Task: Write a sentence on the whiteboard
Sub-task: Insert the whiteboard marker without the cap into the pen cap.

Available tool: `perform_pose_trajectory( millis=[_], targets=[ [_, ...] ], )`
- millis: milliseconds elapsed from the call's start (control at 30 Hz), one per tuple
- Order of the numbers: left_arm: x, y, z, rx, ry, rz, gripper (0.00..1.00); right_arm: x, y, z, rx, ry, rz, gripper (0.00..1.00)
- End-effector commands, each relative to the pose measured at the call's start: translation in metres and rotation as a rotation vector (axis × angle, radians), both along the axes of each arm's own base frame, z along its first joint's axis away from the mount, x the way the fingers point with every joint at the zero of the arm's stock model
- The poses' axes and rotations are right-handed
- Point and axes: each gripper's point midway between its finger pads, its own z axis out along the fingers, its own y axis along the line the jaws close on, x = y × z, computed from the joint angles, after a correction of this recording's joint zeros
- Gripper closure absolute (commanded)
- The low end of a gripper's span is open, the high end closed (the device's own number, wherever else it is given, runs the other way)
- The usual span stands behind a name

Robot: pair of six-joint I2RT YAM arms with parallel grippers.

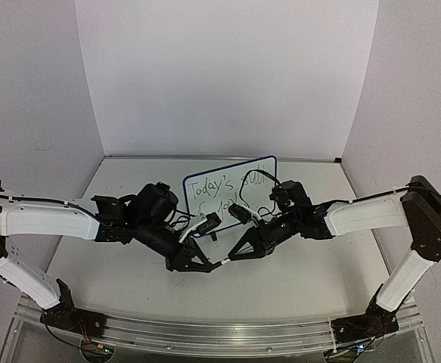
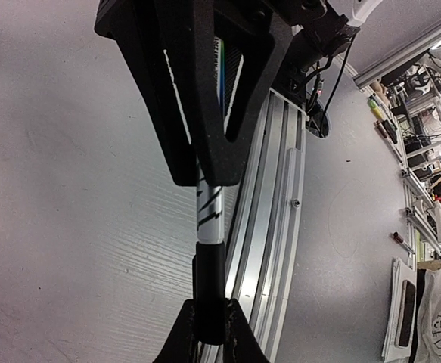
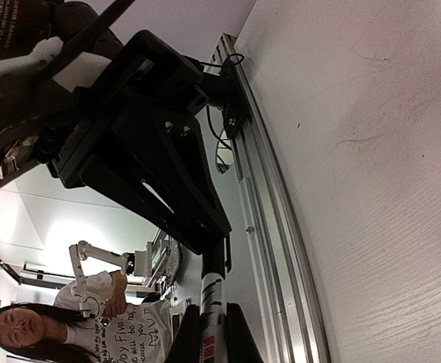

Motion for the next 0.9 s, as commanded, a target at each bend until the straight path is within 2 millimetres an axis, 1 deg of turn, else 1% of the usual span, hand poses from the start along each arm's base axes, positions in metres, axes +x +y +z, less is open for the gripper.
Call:
perform_pose_trajectory(
  millis=[0,533,867],
  targets=[
    [0.017,-0.035,0.078,-0.288,-0.157,-0.009,1.0,-0.015,0.016,0.02,0.078,-0.061,0.078,1.0],
    [0.025,-0.044,0.105,-0.379,-0.217,0.008,1.0,-0.023,0.022,0.026,0.091,-0.073,0.098,1.0],
    [0.03,-0.048,0.114,-0.407,-0.245,0.018,1.0,-0.027,0.024,0.029,0.102,-0.075,0.106,1.0]
  ],
)
